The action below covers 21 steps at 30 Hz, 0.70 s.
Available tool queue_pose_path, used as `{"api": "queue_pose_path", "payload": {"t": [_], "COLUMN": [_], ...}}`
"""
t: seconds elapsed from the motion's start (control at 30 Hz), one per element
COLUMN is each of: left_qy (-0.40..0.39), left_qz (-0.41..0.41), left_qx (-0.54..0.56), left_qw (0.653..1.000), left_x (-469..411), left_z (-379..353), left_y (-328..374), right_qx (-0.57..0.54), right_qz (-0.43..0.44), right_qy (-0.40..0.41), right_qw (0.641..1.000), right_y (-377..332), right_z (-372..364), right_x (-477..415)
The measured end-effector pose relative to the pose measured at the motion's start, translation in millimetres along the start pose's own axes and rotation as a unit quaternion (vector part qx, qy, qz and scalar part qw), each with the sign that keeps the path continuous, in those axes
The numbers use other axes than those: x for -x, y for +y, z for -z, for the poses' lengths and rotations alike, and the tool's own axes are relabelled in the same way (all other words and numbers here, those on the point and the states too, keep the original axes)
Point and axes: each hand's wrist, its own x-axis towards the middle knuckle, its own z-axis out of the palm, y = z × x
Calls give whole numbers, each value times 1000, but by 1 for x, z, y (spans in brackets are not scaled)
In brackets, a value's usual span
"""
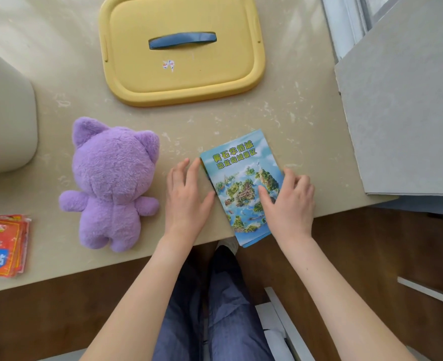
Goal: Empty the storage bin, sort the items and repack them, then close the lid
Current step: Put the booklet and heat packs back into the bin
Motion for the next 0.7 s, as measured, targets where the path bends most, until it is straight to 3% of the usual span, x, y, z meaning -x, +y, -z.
{"api": "queue_pose_path", "payload": {"t": [0.13,0.27,0.43,0.7], "left_qy": [-17,-51,-41,-91], "left_qz": [88,111,144,166], "left_qx": [116,188,126,166], "left_qw": [989,974,981,968], "left_x": [12,2,8,22], "left_z": [2,-4,-1,-3], "left_y": [16,33,31,45], "right_qx": [-51,-55,-52,-105], "right_qz": [44,65,20,14], "right_qy": [8,-17,-7,-48], "right_qw": [998,996,998,993], "right_y": [5,-2,8,-4], "right_z": [1,0,3,3], "right_x": [-11,-8,-4,9]}}
